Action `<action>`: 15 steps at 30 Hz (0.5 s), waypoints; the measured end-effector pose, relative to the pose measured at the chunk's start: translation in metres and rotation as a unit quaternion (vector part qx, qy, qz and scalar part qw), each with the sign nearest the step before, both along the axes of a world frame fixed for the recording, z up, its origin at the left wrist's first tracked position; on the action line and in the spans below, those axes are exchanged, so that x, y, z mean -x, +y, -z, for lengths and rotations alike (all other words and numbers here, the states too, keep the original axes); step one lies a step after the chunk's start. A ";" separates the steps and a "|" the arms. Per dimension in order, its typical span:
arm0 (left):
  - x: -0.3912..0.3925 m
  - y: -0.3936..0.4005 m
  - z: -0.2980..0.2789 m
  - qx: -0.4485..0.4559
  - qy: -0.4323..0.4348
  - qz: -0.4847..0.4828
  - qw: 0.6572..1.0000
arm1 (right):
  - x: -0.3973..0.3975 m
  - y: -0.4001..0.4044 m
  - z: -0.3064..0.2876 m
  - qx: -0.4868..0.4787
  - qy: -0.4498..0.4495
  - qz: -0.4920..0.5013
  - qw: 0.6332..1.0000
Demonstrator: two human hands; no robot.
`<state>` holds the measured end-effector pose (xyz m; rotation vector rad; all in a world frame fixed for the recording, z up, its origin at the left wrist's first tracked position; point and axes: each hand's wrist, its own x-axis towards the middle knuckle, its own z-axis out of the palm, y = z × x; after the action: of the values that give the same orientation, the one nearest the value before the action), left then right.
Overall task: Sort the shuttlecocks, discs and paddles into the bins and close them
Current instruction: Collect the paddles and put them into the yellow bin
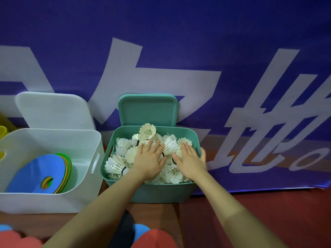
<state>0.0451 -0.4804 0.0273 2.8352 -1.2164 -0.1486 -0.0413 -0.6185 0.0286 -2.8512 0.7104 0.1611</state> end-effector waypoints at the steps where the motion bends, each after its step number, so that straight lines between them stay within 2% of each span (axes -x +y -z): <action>1: 0.000 0.002 -0.002 -0.001 -0.007 0.000 1.000 | -0.001 0.000 -0.001 -0.019 0.000 0.004 1.000; 3: 0.001 0.007 -0.007 0.012 -0.017 -0.002 1.000 | -0.001 0.003 -0.003 -0.037 -0.025 0.015 0.999; 10: 0.025 0.047 -0.025 0.112 -0.054 0.000 0.992 | 0.025 0.040 -0.014 0.012 -0.212 0.000 0.977; 15: 0.052 0.091 -0.032 0.168 -0.044 0.015 0.985 | 0.058 0.084 -0.010 -0.023 -0.281 -0.029 0.959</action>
<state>-0.0073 -0.3898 0.0594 2.5547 -1.1721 0.1687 -0.0995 -0.5344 0.0385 -2.6654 0.4889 -0.5925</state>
